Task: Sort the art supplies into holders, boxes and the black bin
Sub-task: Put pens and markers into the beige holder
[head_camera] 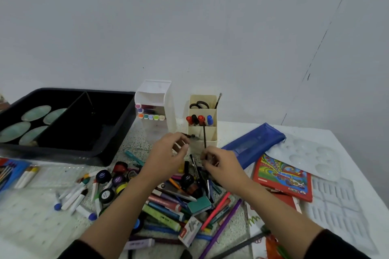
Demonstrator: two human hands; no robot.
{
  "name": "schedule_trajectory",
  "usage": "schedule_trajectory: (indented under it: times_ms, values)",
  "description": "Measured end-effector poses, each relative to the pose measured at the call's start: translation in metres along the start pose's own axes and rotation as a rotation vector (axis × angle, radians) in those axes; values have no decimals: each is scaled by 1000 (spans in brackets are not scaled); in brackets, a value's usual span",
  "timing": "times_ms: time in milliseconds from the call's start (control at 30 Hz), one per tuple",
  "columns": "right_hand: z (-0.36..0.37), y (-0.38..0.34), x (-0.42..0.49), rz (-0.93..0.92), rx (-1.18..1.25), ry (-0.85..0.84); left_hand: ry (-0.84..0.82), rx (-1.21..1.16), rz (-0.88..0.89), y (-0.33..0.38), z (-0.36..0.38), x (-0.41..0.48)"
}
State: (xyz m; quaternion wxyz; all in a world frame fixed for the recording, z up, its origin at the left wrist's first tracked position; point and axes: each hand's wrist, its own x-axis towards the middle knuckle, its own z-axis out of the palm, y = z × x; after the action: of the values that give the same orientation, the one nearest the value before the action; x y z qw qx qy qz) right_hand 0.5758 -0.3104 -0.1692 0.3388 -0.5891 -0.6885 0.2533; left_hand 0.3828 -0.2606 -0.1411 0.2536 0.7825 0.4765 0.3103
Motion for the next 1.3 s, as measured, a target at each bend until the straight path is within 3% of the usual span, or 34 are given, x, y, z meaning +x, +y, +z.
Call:
schedule_trajectory:
  times_ms: [200,367,567,800,1000,1067,1167,1233,1300]
  values:
    - [-57,-42,23,25,479,-1,12,-59,-29,8,-15,15]
    - [-102,-56,64,12,794,-33,-99,4,-83,7,-12,28]
    - [-105,-54,110,281,909,22,-112,18,-18,3,-4,36]
    - [-110,-63,138,459,893,85,-117,15,15,-6,-2,47]
    - [-116,-52,122,436,1027,286,-124,36,52,-10,-7,44]
    - [-112,-43,105,355,946,410,-117,55,74,-7,-10,42]
    - [-91,-23,66,239,562,452,-87,41,97,-5,-13,34]
    - [-72,-9,39,142,271,330,-45,39,108,-5,-13,25]
    - [-52,-1,18,66,33,72,26,22,103,-7,-12,15]
